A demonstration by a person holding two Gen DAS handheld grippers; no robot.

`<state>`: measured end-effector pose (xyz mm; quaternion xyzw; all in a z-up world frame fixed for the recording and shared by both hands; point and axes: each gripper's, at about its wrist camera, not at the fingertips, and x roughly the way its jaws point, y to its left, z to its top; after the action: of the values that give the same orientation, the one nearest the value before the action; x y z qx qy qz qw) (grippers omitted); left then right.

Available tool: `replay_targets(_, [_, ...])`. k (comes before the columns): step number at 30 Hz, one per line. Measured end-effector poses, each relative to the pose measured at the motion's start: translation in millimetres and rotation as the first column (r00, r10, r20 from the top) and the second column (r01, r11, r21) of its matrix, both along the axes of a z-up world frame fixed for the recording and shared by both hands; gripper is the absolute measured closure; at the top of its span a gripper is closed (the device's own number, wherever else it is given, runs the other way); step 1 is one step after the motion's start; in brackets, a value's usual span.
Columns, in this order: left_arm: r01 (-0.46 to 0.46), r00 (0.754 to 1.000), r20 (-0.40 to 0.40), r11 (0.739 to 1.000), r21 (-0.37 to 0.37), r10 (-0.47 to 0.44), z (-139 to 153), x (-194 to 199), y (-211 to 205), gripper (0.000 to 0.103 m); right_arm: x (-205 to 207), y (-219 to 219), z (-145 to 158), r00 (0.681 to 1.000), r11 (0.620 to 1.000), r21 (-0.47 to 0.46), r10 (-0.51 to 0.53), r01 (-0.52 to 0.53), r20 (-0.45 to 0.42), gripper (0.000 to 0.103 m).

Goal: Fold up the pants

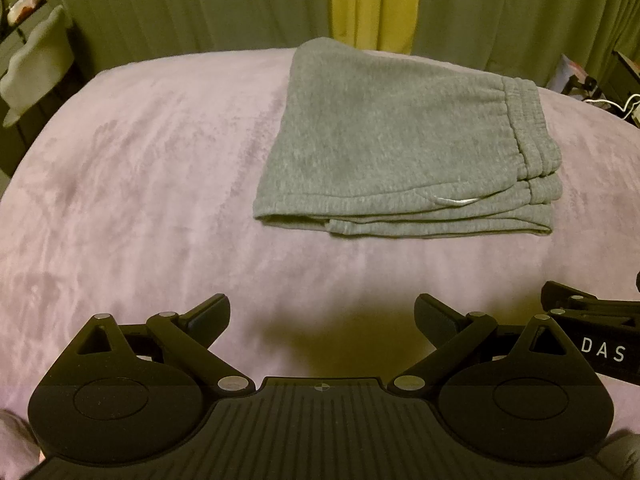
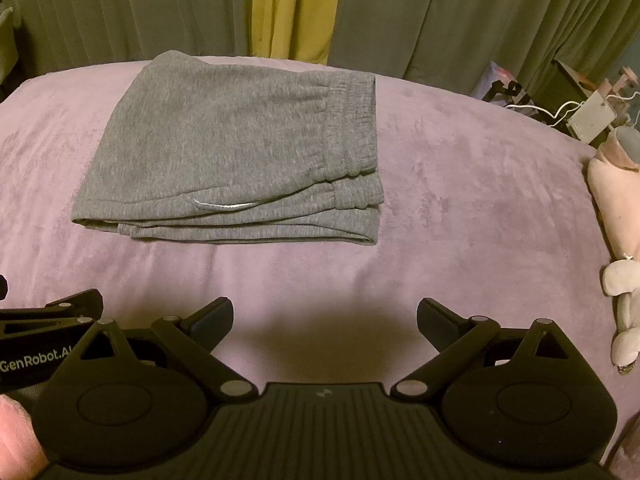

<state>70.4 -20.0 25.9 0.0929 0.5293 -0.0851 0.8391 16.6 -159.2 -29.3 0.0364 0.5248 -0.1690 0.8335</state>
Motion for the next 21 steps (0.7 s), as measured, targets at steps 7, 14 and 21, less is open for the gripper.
replay_targets(7, [-0.004,1.000,-0.006,1.000,-0.004,0.004,-2.1,0.5,0.7,0.002,0.7,-1.8,-1.2,1.000,1.000,0.005,0.002,-0.002,-0.003,0.004])
replay_targets(14, [-0.005,1.000,-0.009,1.000,-0.006,0.005,-3.0,0.1,0.9,0.002,0.6,-1.5,-2.1,1.000,1.000,0.008,0.000,0.000,-0.006,0.004])
replay_targets(21, [-0.004,1.000,-0.016,1.000,-0.004,0.004,-5.0,0.3,0.6,0.002,0.9,-3.1,-4.1,1.000,1.000,0.010,0.003,-0.003,-0.008,0.004])
